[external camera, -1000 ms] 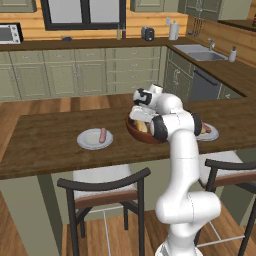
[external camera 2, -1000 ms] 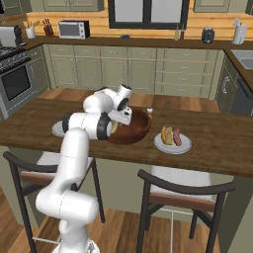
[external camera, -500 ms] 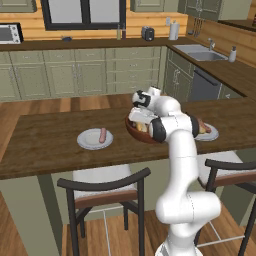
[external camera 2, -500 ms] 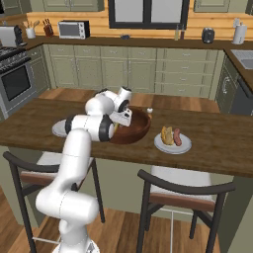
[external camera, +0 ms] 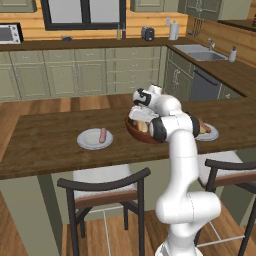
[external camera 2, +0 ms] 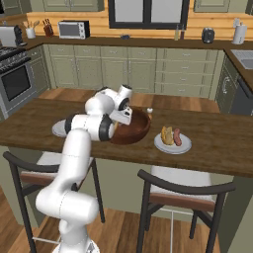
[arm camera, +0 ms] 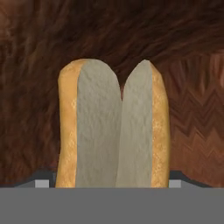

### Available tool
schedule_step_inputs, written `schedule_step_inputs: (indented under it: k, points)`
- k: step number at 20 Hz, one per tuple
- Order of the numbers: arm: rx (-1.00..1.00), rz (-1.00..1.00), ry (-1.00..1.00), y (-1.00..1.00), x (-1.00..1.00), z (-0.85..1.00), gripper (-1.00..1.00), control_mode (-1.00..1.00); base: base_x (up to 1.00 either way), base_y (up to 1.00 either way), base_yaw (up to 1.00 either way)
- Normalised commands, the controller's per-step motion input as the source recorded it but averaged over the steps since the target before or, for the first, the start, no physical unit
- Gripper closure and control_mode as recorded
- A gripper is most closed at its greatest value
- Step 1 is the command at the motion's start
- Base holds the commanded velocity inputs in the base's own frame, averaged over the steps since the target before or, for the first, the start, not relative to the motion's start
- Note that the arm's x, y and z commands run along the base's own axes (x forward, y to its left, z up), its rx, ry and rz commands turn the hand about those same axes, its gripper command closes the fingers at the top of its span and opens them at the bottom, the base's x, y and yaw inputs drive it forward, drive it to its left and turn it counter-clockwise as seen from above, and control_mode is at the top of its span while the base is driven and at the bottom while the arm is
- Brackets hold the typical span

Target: Place one bun and one sausage from the bowl on each plate.

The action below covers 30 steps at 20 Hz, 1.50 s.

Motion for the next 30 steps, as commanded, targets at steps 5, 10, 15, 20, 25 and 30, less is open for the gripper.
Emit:
schedule_step_inputs:
  k: [5,10,15,20,25,30]
  points:
    - [0.00,0.00,-0.04,0.00,-0.69,0.76,1.00,-1.00,0.00,0.00,0.00]
    - [-0.04,0.00,0.00,0.44,-0.96,0.57,1.00,-1.00,0.00,0.00,0.00]
    - [-0.13,0.00,0.00,0.87,-0.97,0.32,1.00,-1.00,0.00,0.00,0.00]
    - [-0.18,0.00,0.00,1.00,-0.46,0.18,1.00,-1.00,0.00,0.00,0.00]
    - [-0.12,0.03,0.01,1.00,-0.07,0.02,1.00,-1.00,0.00,0.00,0.00]
    - [-0.04,0.07,0.10,0.82,0.18,0.00,1.00,-1.00,0.00,0.00,0.00]
